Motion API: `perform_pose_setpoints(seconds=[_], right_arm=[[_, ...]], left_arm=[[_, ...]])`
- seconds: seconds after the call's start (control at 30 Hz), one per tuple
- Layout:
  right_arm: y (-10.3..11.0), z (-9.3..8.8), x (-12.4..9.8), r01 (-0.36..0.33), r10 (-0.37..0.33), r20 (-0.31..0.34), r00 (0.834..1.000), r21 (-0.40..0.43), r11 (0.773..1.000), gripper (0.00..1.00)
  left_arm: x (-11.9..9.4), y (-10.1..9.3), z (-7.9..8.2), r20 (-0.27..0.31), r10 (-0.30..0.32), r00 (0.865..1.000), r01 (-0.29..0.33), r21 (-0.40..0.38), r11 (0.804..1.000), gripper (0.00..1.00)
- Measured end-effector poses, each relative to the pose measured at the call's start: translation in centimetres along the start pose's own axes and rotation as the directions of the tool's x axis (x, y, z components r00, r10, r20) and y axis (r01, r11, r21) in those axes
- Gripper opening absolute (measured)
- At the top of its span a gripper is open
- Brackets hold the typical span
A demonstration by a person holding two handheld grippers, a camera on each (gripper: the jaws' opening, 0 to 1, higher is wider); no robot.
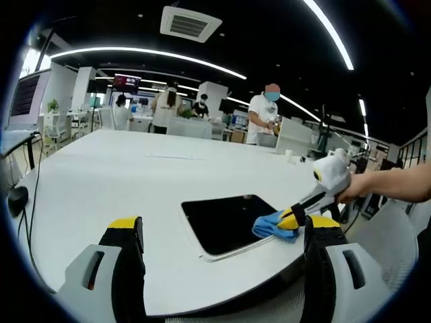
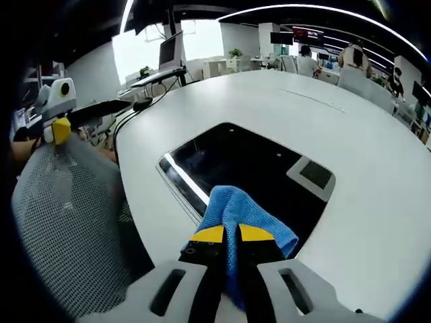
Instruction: Wipe the mirror surface with the cleaning cloth until all visible marks leave the cleaned area.
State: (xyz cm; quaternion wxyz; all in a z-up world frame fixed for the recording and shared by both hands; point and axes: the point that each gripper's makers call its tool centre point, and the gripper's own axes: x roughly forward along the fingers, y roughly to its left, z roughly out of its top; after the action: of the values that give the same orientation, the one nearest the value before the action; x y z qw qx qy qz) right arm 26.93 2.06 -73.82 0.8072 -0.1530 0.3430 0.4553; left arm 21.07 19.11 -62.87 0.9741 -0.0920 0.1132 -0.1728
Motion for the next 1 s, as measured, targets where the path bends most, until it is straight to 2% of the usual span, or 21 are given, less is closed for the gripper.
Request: perform_pose_setpoints(seconds=[0.2, 0.43, 0.77, 1.0], right_arm=[[0.1, 0.0, 0.0, 0.0, 0.0, -0.018, 1.0, -0.044, 0.999, 0.0], [0.1, 0.1, 0.0, -0.008, 0.002, -0.037, 0.999, -0.143, 0.99, 0.0], [-0.1, -0.1, -0.1, -0.03, 0.026, -0.03, 0.999, -0.129, 0.991, 0.0], [-1.3, -0.8, -1.0, -0.016, 0.013, -0.034, 0.999, -0.1, 0.995, 0.0]], left_arm=[[0.0, 0.0, 0.0, -0.002, 0.0, 1.0, 0.0, 0.0, 1.0, 0.98], [0.1, 0.0, -0.1, -0.006, 0.001, 1.0, -0.001, 0.001, 1.0, 0.98], [0.1, 0.0, -0.1, -0.006, 0.0, 1.0, 0.0, 0.0, 1.0, 0.98], [0.1, 0.0, -0.1, -0.005, 0.001, 1.0, -0.001, 0.0, 1.0, 0.98]])
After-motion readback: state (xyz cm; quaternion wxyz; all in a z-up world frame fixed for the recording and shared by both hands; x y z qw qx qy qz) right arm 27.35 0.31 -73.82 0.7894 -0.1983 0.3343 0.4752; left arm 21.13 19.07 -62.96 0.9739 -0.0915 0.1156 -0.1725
